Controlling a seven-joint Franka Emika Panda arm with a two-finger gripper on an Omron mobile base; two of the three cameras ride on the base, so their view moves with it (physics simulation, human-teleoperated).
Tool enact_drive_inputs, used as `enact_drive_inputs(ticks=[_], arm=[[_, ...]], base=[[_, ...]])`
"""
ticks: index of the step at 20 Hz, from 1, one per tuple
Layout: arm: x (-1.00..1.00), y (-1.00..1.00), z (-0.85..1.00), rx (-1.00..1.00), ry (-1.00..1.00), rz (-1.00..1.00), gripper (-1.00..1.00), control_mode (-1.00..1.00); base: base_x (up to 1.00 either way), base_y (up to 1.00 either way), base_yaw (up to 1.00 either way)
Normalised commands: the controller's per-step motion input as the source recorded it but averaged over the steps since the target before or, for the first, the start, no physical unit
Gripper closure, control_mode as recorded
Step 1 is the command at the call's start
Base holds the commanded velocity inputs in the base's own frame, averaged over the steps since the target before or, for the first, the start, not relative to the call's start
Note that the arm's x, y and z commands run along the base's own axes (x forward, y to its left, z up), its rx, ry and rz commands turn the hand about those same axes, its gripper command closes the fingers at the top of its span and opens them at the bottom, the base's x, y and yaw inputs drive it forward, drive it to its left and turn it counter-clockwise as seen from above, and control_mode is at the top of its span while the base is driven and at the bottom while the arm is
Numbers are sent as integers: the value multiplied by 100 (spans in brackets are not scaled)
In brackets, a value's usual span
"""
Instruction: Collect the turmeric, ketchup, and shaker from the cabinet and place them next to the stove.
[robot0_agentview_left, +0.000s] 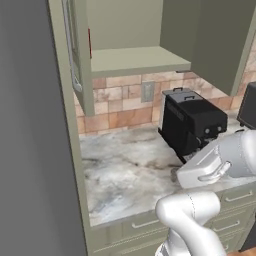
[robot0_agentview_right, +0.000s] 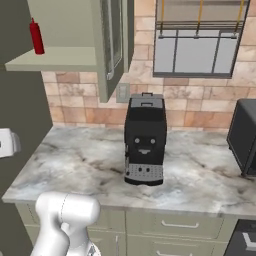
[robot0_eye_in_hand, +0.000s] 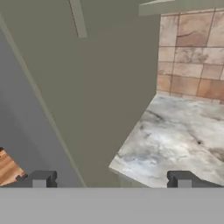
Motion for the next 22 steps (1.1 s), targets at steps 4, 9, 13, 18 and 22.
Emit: enact_drive_inputs(ticks=[4, 9, 13, 18, 22], arm=[[44, -2, 66, 3, -10, 0, -100, -100], [47, -13, 73, 1, -11, -1, -100, -100], [45, -7, 55, 2, -16, -1, -100, -100], [58, -2, 16, 5, -16, 0, -100, -100], [77, 0, 14, 10, -20, 0, -100, -100]], base=[[0, 0, 0], [0, 0, 0], [0, 0, 0], [0, 0, 0], [0, 0, 0]])
